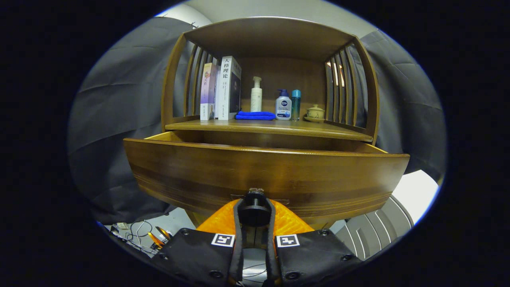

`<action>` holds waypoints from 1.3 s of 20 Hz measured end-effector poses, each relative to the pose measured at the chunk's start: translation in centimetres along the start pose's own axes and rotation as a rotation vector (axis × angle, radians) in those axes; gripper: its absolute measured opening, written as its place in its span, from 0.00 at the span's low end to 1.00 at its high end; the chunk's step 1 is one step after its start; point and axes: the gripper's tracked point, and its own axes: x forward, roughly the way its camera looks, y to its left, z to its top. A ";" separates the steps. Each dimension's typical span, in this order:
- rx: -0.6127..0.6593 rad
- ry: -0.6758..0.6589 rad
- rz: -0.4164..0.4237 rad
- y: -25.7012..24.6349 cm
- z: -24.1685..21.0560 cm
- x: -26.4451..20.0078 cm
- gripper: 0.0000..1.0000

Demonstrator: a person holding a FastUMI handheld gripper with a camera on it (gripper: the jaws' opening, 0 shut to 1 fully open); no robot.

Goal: Pull open the drawer, take out the items inside it, and place them on the countertop above the cabinet.

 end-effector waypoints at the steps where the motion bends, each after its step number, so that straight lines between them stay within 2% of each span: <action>1: 0.000 0.001 0.002 0.0 -0.2 -0.4 0.24; 12: -0.032 0.012 0.041 0.1 -2.0 -3.7 0.24; 23: -0.043 0.041 0.063 0.5 -2.7 -4.7 0.24; 24: -0.050 0.048 0.071 0.6 -2.7 -5.1 0.33; 26: -0.051 0.051 0.089 0.6 -2.3 -5.3 0.45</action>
